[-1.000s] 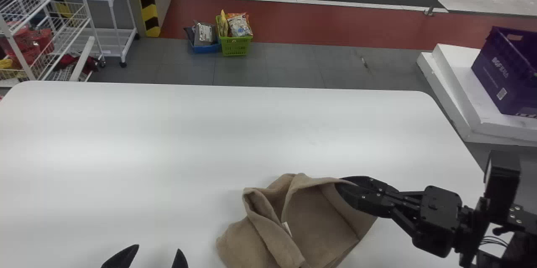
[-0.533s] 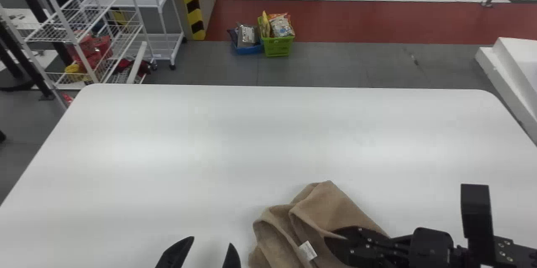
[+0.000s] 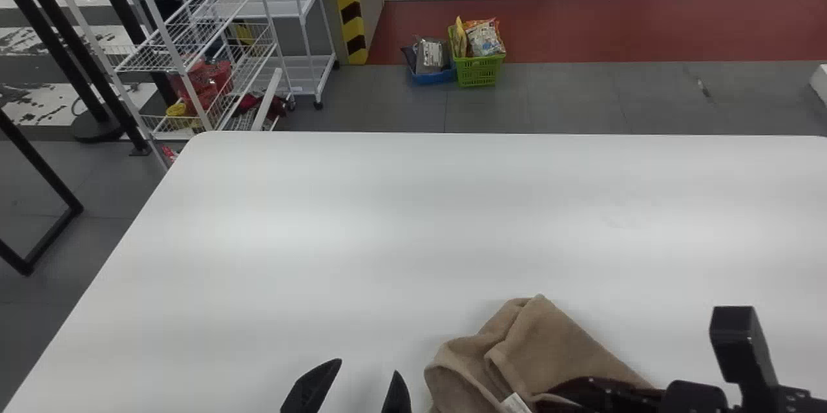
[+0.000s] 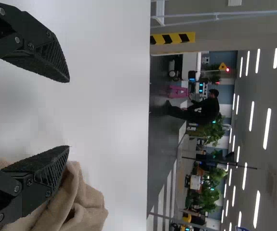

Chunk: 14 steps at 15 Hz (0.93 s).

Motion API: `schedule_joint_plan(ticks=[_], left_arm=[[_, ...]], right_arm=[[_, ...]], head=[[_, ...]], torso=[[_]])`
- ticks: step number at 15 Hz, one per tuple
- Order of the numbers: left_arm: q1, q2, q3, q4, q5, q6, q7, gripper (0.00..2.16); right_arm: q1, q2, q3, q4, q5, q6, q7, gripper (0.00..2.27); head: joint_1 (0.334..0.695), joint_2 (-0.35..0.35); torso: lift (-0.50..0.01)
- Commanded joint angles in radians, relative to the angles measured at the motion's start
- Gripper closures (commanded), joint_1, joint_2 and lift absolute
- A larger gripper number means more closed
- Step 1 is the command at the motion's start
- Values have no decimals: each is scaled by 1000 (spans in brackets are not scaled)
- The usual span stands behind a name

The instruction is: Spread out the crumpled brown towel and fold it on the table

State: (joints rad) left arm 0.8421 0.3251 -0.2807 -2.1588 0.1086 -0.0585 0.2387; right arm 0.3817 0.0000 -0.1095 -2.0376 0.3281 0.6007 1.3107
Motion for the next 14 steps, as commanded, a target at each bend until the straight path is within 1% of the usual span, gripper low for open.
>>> schedule_joint_plan(ticks=[1, 3, 4, 5, 6, 7, 9, 11, 12, 13, 14], left_arm=[[0, 0, 2, -6, 0, -4, 1, 407], [0, -5, 5, -4, 0, -4, 1, 407], [-6, -5, 6, 4, 0, 3, 1, 407], [-8, -5, 6, 7, 0, 3, 1, 407], [-9, -5, 6, 5, -1, 6, -1, 407], [-9, -6, 6, 2, -4, 12, -1, 407], [-14, -5, 9, -4, -6, 49, -2, 407], [-18, -6, 14, -6, -6, 61, -16, 407], [-20, -8, 15, -3, -6, 61, -22, 407], [-26, -8, 21, 4, -4, 61, -25, 407], [-29, -9, 31, 11, 2, 61, -30, 407]], right_arm=[[3, 1, -82, -13, -70, -49, 28, 22], [32, 1, -214, -69, -268, -107, 56, 46], [37, 1, -274, -104, -334, -89, 56, 46], [39, 1, -318, -142, -366, -40, 56, 46], [37, 1, -368, -185, -397, 77, 56, 49], [35, 1, -407, -245, -420, 245, 56, 56], [37, 1, -444, -375, -448, 528, 56, 66], [35, 1, -458, -435, -460, 706, 56, 70], [35, 1, -467, -451, -457, 770, 56, 167], [45, 1, -473, -454, -455, 773, 56, 576], [55, 1, -476, -454, -451, 773, 56, 1082]], head=[[695, 75], [695, 47], [695, 28], [695, -19], [695, -48], [695, -72], [695, -116], [695, -136], [695, -135], [695, -133], [695, -133]], torso=[[-127], [-127], [-127], [-127], [-127], [-127], [-127], [-127], [-127], [-127], [-127]])
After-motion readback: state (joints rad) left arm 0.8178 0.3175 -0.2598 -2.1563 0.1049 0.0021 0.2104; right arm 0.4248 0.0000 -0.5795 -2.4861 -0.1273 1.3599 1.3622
